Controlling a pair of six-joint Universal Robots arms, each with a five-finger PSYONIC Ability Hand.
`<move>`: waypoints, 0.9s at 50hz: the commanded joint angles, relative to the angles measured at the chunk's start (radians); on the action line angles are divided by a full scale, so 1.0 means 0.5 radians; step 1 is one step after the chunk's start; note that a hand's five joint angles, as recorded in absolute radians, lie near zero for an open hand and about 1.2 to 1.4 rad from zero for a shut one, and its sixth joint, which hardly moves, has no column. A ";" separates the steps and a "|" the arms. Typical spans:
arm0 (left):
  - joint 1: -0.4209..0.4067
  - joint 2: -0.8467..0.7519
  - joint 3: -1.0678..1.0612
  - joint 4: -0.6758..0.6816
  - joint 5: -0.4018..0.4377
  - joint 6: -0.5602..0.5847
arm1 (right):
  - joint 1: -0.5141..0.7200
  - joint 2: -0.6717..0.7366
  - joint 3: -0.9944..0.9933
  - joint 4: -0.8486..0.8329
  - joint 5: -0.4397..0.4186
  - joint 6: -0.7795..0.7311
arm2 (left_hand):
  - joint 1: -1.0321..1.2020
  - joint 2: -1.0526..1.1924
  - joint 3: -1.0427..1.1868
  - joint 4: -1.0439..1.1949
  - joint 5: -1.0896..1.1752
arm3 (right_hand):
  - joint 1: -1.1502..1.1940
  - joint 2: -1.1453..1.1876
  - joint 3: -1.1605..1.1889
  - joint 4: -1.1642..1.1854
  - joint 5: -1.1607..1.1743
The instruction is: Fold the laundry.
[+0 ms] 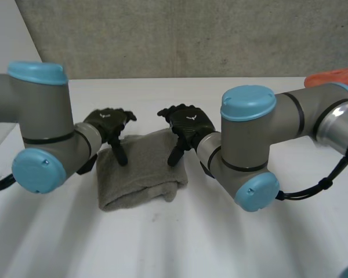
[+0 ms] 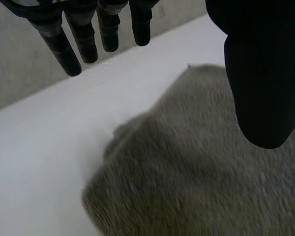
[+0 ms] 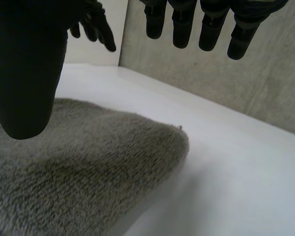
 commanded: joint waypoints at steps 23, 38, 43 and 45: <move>0.031 0.143 0.134 -0.134 0.002 0.228 | 0.114 0.023 -0.207 0.206 0.215 -0.766 | -0.023 -0.045 -0.067 -0.045 -0.057 | -0.098 -0.064 -0.068 -0.077 -0.112; 0.065 0.331 0.432 -0.256 1.219 0.259 | 0.399 -0.337 1.026 -0.928 0.280 -0.978 | -0.023 -0.045 -0.067 -0.045 -0.057 | -0.098 -0.064 -0.068 -0.077 -0.112; 0.034 0.303 0.417 -0.312 1.457 0.311 | 0.430 -0.235 1.131 -1.193 0.301 -1.012 | -0.023 -0.045 -0.067 -0.045 -0.057 | -0.098 -0.064 -0.068 -0.077 -0.112; 0.028 0.297 0.408 -0.339 1.460 0.323 | 0.430 -0.214 1.140 -1.212 0.314 -1.027 | -0.023 -0.045 -0.067 -0.045 -0.057 | -0.098 -0.064 -0.068 -0.077 -0.112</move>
